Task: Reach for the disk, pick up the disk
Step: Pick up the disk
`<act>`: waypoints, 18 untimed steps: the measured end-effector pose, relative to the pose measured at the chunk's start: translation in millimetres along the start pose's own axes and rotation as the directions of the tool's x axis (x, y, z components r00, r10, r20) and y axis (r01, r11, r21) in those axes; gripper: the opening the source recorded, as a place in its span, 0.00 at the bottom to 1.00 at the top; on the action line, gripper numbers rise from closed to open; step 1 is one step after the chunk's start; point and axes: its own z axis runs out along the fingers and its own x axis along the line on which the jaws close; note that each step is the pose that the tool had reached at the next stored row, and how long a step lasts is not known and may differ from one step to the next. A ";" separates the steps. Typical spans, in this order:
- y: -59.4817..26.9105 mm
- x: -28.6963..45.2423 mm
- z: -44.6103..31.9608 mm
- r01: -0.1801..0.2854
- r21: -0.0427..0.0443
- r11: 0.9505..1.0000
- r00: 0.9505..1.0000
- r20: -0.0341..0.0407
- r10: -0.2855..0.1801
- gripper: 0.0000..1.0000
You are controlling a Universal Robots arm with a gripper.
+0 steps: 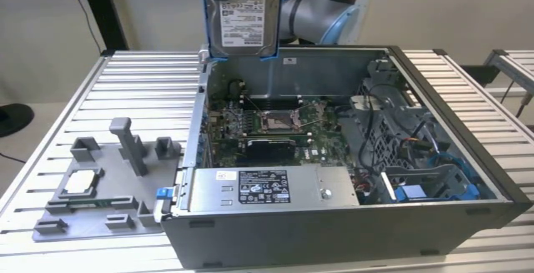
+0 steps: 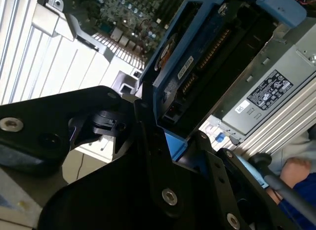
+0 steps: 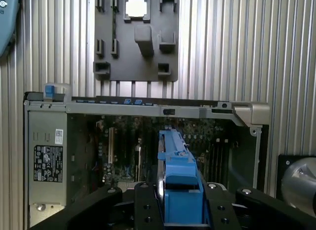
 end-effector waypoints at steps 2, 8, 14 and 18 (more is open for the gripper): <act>-4.0 0.0 -0.1 0.000 0.000 1.000 1.000 0.000 0.000 0.00; -17.0 0.2 -0.3 0.000 0.000 1.000 1.000 0.000 0.000 0.00; -29.8 0.3 -0.5 0.000 0.000 1.000 1.000 0.000 0.000 0.00; -38.5 0.4 -0.7 0.000 0.000 1.000 1.000 0.000 0.000 0.00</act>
